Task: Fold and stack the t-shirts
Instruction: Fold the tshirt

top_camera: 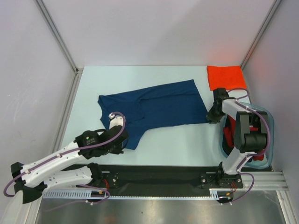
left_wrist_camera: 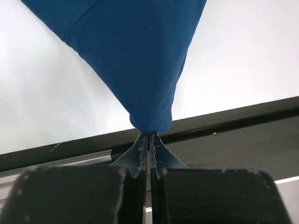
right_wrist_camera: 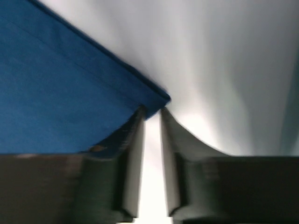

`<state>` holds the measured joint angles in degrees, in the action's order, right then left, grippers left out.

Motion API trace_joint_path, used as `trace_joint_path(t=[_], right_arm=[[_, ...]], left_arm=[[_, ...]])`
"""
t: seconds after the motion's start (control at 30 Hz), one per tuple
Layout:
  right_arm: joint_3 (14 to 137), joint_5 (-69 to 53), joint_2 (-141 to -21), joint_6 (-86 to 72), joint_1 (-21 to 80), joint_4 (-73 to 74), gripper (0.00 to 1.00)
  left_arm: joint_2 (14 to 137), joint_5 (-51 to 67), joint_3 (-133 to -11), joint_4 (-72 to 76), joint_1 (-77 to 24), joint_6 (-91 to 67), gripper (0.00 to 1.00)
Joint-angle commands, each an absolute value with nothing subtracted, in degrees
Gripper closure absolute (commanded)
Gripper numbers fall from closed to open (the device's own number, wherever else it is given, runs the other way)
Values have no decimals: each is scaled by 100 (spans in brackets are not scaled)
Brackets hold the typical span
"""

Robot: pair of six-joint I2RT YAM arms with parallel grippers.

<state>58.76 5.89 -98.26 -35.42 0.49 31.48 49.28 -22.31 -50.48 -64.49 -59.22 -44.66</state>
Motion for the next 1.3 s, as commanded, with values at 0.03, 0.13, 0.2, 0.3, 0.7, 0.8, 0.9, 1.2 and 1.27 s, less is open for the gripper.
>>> trace_joint_path(t=[0.03,0.13,0.2,0.3,0.7,0.8,0.9,1.2,1.27], right_arm=[[6204,1001,-10028,-3261,298,3234,89],[6416,1063,-9862,-3120,448,3445,100],[6486,1063,-9774,-3059,518,3568,100],[6776,1020,-9721,-2945,519,3787,100],[8252,422,-10599,-2575,545,4148,100],[8725,422,-10941,-2505,545,4323,100],[9069,395,-11222,-2426,519,4377,100],[10185,290,-11996,-2233,282,4746,100],[10527,255,-12215,-2215,255,4816,100]], left_arm=[[4921,-2250,-5422,-6284,-5889,-4175,100],[5071,-2320,-5730,-6241,-5757,-4043,99],[5290,-2215,-6028,-6065,-5608,-3815,100],[5703,-1735,-6529,-5768,-5003,-3499,100],[7778,-959,-7945,-5283,-2902,-2567,99],[8015,-896,-8050,-5089,-2453,-2452,100],[8279,-1019,-8296,-5054,-2259,-2364,100],[8876,-1125,-8841,-4693,-1793,-2391,99],[9034,-1178,-9077,-4685,-1688,-2373,100]])
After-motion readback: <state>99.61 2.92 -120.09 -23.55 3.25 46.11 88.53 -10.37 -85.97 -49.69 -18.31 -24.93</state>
